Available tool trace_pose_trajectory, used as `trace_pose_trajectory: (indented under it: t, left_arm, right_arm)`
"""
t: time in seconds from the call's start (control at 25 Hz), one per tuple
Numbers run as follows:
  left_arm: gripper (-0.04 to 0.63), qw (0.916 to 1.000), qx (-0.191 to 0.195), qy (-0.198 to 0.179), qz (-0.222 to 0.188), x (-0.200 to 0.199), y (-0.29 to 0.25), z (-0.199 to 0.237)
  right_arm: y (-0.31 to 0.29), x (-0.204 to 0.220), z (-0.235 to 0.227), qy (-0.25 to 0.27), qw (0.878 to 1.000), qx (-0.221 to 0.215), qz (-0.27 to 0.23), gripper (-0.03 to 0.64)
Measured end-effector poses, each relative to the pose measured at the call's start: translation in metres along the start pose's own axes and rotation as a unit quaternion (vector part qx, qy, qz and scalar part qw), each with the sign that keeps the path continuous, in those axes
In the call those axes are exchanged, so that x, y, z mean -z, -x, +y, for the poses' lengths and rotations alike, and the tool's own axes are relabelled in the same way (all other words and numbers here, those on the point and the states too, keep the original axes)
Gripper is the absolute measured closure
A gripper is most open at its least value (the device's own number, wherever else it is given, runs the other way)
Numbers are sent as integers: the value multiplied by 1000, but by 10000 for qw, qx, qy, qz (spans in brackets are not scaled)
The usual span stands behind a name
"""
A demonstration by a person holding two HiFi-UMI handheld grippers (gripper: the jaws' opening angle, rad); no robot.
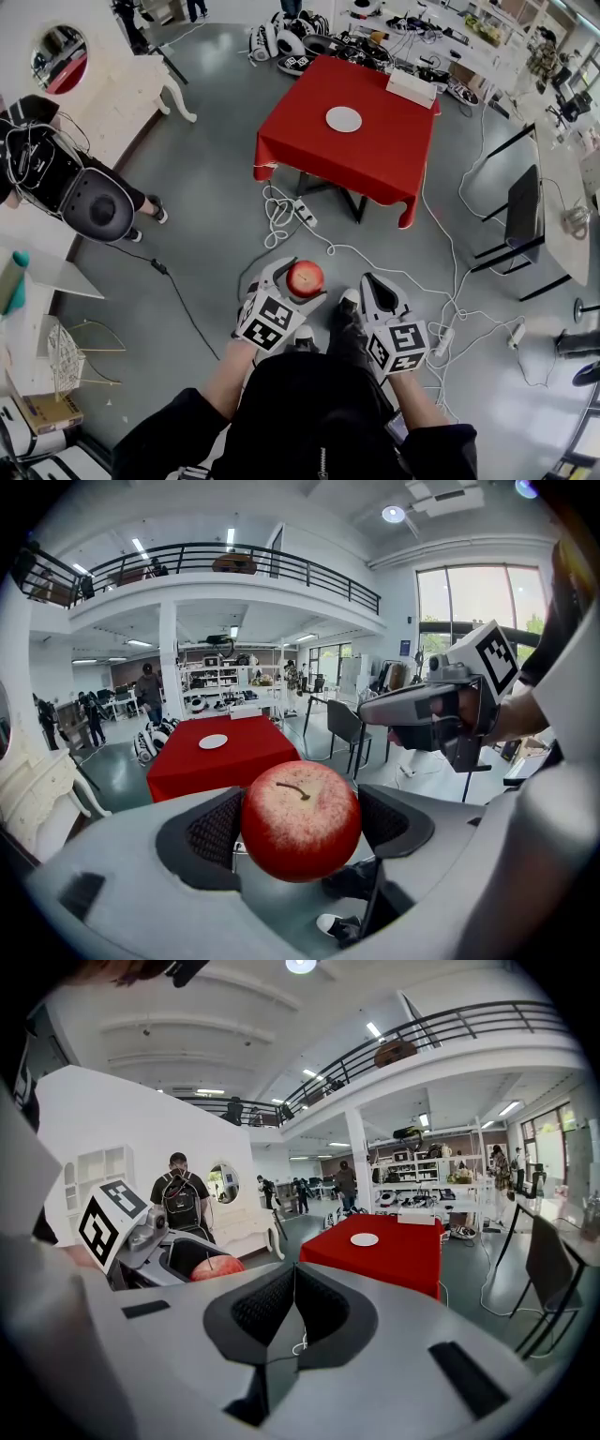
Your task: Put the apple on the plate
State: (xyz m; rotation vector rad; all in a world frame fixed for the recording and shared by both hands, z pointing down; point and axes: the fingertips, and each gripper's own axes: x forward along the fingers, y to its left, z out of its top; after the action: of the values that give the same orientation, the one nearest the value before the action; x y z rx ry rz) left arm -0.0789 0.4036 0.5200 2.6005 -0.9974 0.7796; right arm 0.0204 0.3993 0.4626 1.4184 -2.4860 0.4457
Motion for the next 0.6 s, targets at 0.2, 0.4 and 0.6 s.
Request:
trace_pose_trajectory:
  t: [0.2,0.4,0.6]
  left_arm:
    - [199,10000,1,-24,31,-1,-4,-7]
    - [199,10000,43,-33,68,-5,-7,-11]
    - [199,9999,77,-30,97,-8,-12,-11]
  right_arm:
    - [6,4,-5,-38,10000,-10,37,605]
    - [8,3,-9,-57,10000,-24,59,604]
    - [7,0,-12,-74,10000,-21,57,606]
